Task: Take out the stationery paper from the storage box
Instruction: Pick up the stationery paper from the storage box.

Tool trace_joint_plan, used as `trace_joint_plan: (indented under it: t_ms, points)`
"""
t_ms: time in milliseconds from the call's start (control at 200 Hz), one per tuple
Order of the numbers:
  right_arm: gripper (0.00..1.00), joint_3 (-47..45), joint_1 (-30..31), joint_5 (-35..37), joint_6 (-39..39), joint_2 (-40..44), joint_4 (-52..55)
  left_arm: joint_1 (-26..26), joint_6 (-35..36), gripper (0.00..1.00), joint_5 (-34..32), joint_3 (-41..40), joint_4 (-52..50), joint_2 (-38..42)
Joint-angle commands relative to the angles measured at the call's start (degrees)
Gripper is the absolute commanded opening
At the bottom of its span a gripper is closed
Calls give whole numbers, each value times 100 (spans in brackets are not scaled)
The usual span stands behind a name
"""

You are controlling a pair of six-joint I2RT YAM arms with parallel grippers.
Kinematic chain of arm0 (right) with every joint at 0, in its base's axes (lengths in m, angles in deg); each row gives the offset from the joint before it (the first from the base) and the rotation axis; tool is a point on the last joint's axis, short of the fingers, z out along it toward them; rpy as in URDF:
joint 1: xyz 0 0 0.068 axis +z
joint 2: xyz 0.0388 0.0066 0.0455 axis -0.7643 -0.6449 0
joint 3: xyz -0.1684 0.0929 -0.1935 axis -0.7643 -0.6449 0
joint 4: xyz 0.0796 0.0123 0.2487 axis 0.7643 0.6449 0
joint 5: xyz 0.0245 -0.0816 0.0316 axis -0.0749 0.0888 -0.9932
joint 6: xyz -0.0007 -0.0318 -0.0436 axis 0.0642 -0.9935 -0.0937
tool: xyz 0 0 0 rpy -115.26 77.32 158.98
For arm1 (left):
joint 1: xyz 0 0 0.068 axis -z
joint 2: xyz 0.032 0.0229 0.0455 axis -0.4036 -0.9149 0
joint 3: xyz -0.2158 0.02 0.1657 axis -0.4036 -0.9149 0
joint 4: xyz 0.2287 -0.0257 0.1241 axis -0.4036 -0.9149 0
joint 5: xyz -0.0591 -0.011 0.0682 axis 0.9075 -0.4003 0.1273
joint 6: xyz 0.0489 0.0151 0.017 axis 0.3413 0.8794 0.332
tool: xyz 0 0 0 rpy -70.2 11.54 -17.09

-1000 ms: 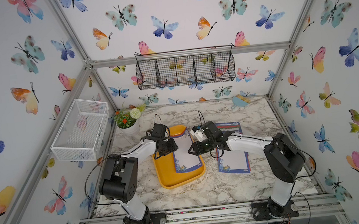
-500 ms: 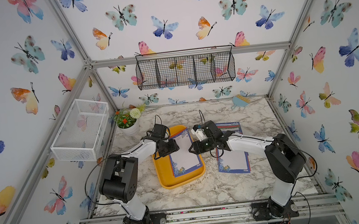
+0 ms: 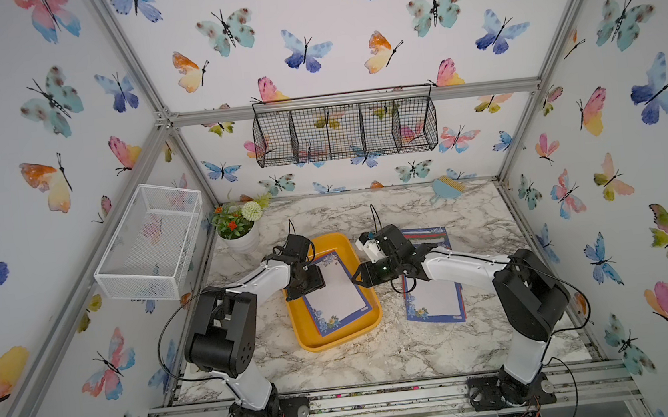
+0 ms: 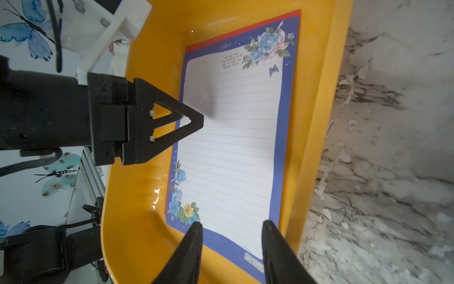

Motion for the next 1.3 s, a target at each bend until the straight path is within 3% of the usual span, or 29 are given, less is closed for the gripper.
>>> trace_joint_plan:
  t_ms: [0, 425, 776, 1006, 1126, 1296]
  points:
    - [43, 114, 24, 28, -44, -52, 98, 27, -343, 67, -491, -121, -285, 423]
    - [43, 114, 24, -86, -48, -117, 96, 61, -975, 64, 560, -751, 219, 721]
    - [43, 148, 24, -183, -11, -183, 44, 90, -1046, 63, 518, -843, 257, 935]
    - [43, 243, 24, -218, -53, -232, 121, 86, -798, 60, 846, -751, 453, 695]
    - [43, 263, 24, -209, -60, -241, 162, 85, -740, 61, 659, -644, 377, 581]
    - [43, 329, 24, -178, -70, -284, 212, 73, -508, 64, -188, -401, 138, 604]
